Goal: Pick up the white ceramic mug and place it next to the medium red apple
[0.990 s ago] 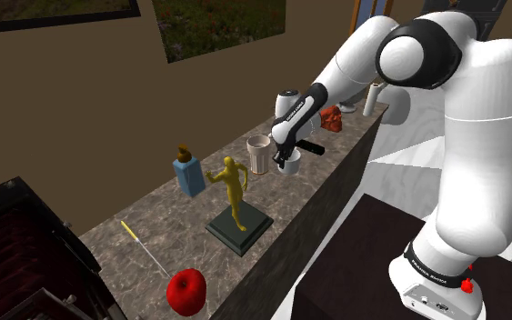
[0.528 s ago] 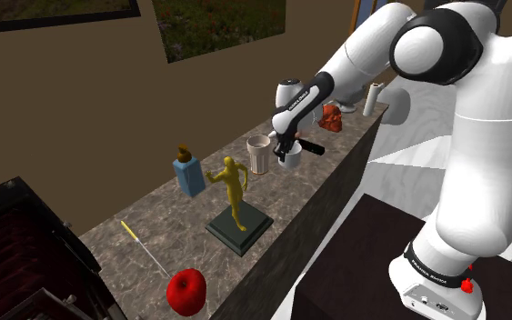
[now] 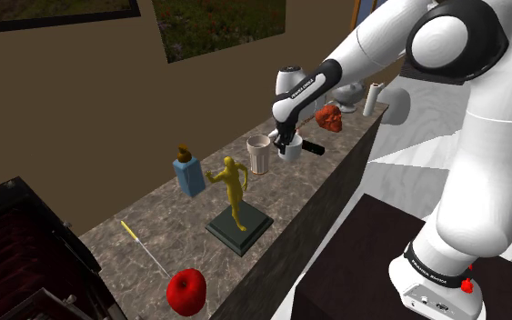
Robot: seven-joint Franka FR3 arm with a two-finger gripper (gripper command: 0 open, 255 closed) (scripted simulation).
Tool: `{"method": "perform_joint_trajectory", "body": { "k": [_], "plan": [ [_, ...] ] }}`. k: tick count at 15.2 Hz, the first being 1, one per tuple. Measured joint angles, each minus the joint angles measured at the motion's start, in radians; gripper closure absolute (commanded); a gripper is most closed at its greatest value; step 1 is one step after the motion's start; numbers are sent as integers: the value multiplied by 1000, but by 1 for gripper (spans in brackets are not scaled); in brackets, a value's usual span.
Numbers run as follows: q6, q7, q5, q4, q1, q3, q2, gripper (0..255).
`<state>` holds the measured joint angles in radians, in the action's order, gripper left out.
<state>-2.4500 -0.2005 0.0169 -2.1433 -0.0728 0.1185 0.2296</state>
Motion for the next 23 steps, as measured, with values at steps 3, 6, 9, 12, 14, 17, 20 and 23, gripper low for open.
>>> {"method": "perform_joint_trajectory", "body": {
  "k": [3,6,9,12,14,17,20,23],
  "plan": [
    [35,-1,3,9,0,2,-26,255],
    [72,1,7,20,2,2,-52,255],
    [108,2,9,33,2,3,-76,255],
    [133,16,13,42,10,-1,-91,255],
    [139,58,21,43,33,-17,-95,255],
    [138,128,33,22,71,-43,-111,255],
    [149,213,46,25,116,-76,-117,255],
    [150,285,56,28,153,-103,-109,255]
  ]
}}
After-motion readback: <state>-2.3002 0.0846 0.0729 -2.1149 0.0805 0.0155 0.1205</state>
